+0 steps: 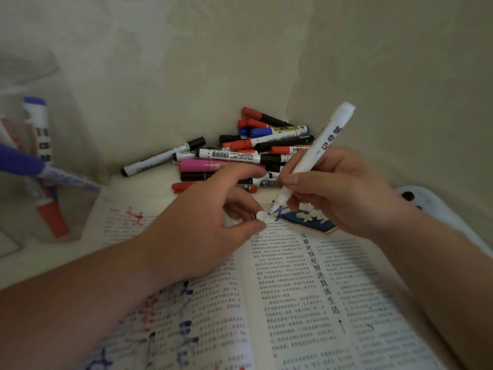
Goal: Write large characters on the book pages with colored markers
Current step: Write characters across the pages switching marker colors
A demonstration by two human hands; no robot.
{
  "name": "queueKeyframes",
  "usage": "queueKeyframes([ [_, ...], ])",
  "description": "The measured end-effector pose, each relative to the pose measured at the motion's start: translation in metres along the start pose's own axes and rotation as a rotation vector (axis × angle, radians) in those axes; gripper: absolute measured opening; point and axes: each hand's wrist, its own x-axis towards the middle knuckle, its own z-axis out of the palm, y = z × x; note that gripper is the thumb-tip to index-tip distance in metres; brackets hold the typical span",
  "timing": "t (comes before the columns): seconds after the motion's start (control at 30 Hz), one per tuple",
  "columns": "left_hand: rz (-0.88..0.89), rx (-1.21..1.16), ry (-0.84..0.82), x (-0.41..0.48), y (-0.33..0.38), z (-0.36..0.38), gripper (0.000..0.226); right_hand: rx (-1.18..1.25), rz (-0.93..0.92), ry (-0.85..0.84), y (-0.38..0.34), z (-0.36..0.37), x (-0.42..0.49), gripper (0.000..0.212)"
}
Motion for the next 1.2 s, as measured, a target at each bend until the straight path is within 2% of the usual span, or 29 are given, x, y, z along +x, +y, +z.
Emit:
queueKeyframes([
  [0.23,-0.029,0.004,-0.049,0.000,0.002,-0.001,0.065,-0.216,-0.161,-0.042,-0.003,0.008,-0.006,0.011],
  [0.43,-0.031,-0.008,-0.064,0.001,0.003,-0.001,0.068,-0.426,-0.085,-0.090,0.005,0.014,-0.005,0.006],
  [0.53,-0.036,-0.032,-0.042,0.001,0.002,0.000,0.078,-0.462,-0.156,-0.042,0.006,0.015,-0.005,0.026],
  [0.67,-0.027,-0.023,-0.065,0.001,0.003,0.000,0.075,-0.290,-0.308,0.125,0.001,0.012,-0.005,0.044],
  [0.77,-0.029,0.008,-0.071,0.001,0.003,0.000,0.074,-0.225,-0.407,0.093,0.000,0.015,-0.006,0.067],
  [0.8,-0.036,0.009,-0.073,0.001,0.003,0.000,0.074,-0.228,-0.437,0.079,0.001,0.017,-0.006,0.068],
  [0.87,-0.039,0.001,-0.071,0.000,0.002,0.000,0.074,-0.254,-0.474,0.098,0.002,0.022,-0.005,0.057],
  [1.03,-0.036,-0.016,-0.084,0.002,0.000,0.001,0.076,-0.252,-0.484,0.286,-0.002,0.022,-0.009,0.031],
  [1.1,-0.047,-0.012,-0.088,0.001,0.001,0.000,0.076,-0.252,-0.479,0.294,-0.003,0.023,-0.012,0.031],
  [1.2,-0.061,-0.008,-0.079,0.000,0.001,0.000,0.076,-0.252,-0.487,0.206,-0.001,0.029,-0.012,0.039],
])
